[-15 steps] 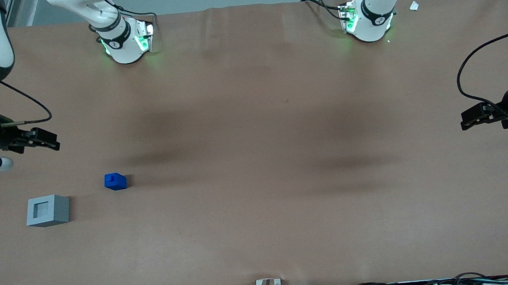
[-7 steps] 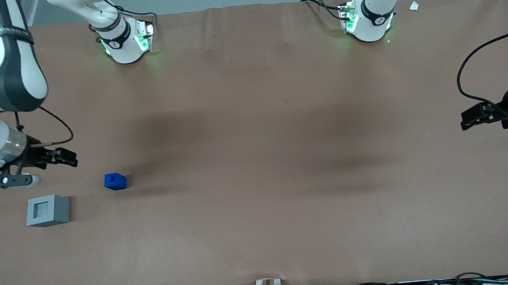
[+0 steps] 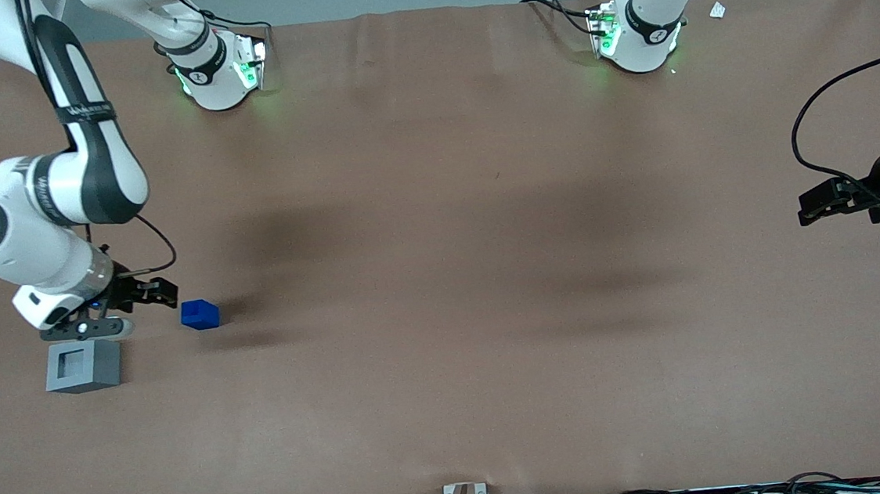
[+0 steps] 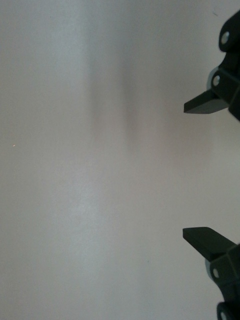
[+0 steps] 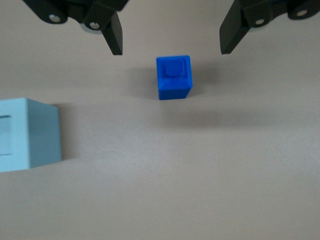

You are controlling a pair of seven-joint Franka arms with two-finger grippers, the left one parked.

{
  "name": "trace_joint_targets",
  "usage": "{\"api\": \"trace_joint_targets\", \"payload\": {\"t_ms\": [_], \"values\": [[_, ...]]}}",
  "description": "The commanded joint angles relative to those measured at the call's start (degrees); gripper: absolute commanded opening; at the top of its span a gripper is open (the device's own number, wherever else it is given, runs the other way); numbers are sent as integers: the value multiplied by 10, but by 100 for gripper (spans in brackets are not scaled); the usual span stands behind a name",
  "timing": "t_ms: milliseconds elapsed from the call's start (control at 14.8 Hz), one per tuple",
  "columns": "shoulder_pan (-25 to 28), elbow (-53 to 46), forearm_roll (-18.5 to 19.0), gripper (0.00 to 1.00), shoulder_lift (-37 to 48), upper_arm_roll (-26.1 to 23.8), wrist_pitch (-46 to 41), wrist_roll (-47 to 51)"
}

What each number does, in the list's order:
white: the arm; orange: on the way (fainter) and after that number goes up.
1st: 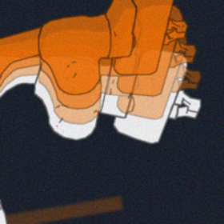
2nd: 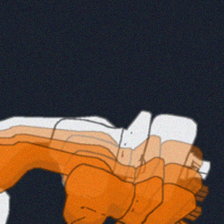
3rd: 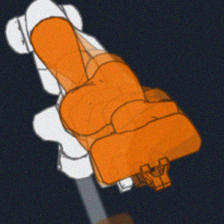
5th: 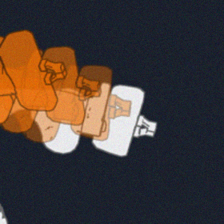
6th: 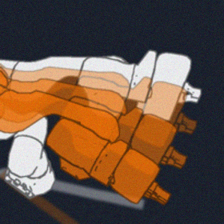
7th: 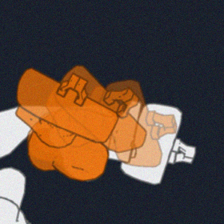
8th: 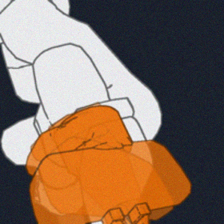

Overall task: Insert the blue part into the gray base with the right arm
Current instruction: 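Lower the right gripper over the blue block and close on it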

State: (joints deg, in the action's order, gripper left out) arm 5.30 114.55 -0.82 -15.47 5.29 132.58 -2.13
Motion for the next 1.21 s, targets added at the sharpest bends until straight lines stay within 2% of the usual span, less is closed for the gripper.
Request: {"api": "trace_joint_targets", "payload": {"t_ms": [0, 337, 472, 741, 876, 1010, 1145], "values": [[-12, 42, 3, 82, -11, -16, 58, -7], [-18, 59, 12, 78, -42, -18, 104, -23], [-17, 60, 13, 73, -55, -18, 120, -29], [-17, 60, 13, 73, -66, -20, 128, -28], [-17, 61, 13, 68, -76, -20, 147, -28], [-16, 61, 13, 58, -81, -20, 148, -29], [-16, 61, 13, 39, -81, -20, 147, -29]]}}
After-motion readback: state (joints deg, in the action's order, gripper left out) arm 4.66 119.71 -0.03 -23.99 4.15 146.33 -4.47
